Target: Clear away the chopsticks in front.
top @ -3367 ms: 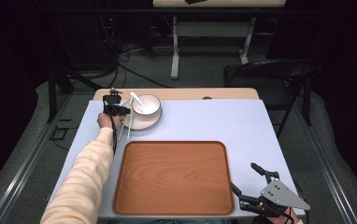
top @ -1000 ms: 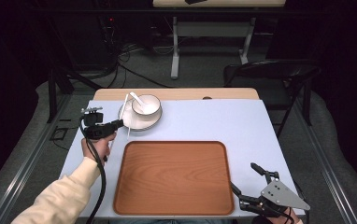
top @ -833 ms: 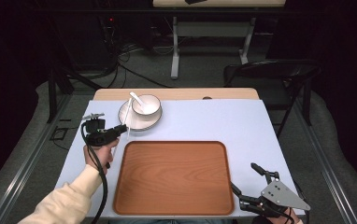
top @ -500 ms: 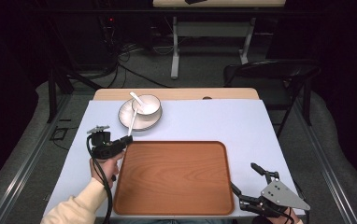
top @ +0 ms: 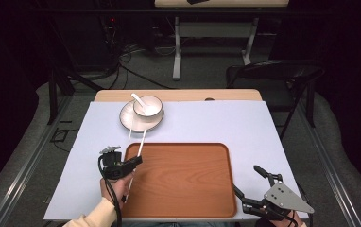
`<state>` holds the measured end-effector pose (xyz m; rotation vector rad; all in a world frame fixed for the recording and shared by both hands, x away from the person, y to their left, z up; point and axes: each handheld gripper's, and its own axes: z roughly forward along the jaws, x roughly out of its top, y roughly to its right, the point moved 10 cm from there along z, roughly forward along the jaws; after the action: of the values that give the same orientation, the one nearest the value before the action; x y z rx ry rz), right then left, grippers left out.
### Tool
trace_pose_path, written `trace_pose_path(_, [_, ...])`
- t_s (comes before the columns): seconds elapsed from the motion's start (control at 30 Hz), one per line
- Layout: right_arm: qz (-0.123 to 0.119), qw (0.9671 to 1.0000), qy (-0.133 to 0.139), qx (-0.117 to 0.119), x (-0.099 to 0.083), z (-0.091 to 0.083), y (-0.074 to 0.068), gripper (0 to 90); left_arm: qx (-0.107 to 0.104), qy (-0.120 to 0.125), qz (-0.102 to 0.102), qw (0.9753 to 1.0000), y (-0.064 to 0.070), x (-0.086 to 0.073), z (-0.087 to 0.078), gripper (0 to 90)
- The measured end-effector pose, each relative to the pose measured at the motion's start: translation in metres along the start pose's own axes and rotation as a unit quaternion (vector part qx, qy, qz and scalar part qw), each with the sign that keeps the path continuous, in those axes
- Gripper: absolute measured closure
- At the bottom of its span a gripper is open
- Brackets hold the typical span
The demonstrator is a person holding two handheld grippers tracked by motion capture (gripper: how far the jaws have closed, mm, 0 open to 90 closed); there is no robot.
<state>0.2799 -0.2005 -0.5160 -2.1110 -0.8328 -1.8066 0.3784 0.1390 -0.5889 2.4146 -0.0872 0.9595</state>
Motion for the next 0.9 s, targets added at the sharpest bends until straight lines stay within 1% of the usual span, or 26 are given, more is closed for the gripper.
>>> trace_pose_path(0.03, [0.0,1.0,0.0,0.0,0.0,0.0,0.0,14.0,0.0,0.0,0.0,1.0,0.0,0.0,0.0,83.8])
trace_pose_path(0.07, [0.0,1.0,0.0,0.0,0.0,0.0,0.0,14.0,0.008,-0.005,0.002,1.0,-0.003,-0.004,0.001,83.8])
trace_pose_path(0.1, [0.001,1.0,0.0,0.0,0.0,0.0,0.0,14.0,0.008,-0.005,0.002,1.0,-0.003,-0.004,0.001,83.8])
trace_pose_path(0.13, [0.001,1.0,-0.001,0.0,0.0,0.0,0.0,14.0,0.018,-0.014,0.006,0.9997,-0.007,-0.01,0.002,83.8])
trace_pose_path(0.27, [0.0,1.0,-0.001,0.0,0.0,0.0,0.0,14.0,0.029,-0.033,-0.005,0.999,-0.014,-0.021,0.007,83.8])
trace_pose_path(0.43, [0.001,1.0,-0.001,0.0,0.0,0.0,0.0,14.0,0.042,-0.045,0.003,0.9981,-0.017,-0.027,0.008,83.7])
trace_pose_path(0.5, [0.001,1.0,-0.001,0.0,0.0,0.0,0.0,14.0,0.045,-0.047,0.002,0.9979,-0.018,-0.028,0.009,83.7])
trace_pose_path(0.53, [0.001,1.0,-0.001,0.0,0.0,0.0,0.0,14.0,0.05,-0.047,0.003,0.9976,-0.019,-0.028,0.008,83.7])
trace_pose_path(0.63, [0.001,1.0,0.0,-0.001,0.0,0.0,0.0,14.0,0.057,-0.055,0.005,0.9968,-0.021,-0.031,0.008,83.7])
trace_pose_path(0.73, [0.001,1.0,-0.001,0.0,0.0,0.0,0.0,14.0,0.063,-0.056,0.005,0.9965,-0.023,-0.032,0.008,83.5])
trace_pose_path(0.83, [0.002,1.0,0.0,0.0,0.0,0.0,0.0,14.0,0.068,-0.057,0.01,0.996,-0.024,-0.032,0.008,83.5])
trace_pose_path(0.9, [0.002,1.0,0.0,0.0,0.0,0.0,0.0,14.0,0.07,-0.059,0.017,0.9956,-0.024,-0.032,0.007,83.4])
